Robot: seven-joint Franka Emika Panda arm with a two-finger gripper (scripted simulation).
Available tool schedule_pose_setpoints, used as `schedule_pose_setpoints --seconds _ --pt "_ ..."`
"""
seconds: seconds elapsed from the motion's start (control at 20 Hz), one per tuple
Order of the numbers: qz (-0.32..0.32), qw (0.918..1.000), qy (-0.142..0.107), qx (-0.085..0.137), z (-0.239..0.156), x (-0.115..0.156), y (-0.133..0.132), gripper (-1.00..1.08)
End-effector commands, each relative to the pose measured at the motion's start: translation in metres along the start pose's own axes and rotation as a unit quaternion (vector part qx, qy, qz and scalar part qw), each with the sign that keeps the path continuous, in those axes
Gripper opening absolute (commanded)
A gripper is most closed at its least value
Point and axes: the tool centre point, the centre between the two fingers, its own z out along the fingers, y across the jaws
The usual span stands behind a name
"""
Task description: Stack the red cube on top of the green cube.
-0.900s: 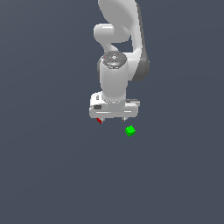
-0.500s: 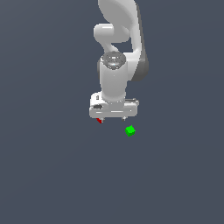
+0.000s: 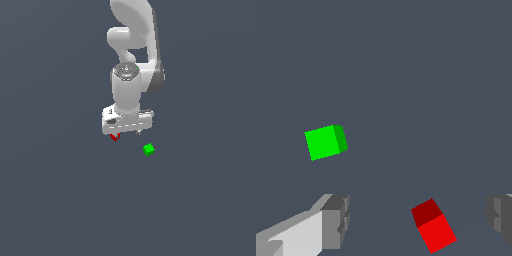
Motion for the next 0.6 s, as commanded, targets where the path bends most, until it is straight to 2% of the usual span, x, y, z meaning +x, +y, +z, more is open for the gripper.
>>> schedule_pose_setpoints --seconds 0.0,0.25,0.55 --pt "-0.024 0.9997 -0.001 0.0 0.007 -0.011 0.002 1.0" --pt "-0.079 0.9969 -0.002 0.0 0.024 -0.035 0.01 1.0" --pt "-0.143 0.9898 -0.003 0.0 0.044 -0.061 0.023 1.0"
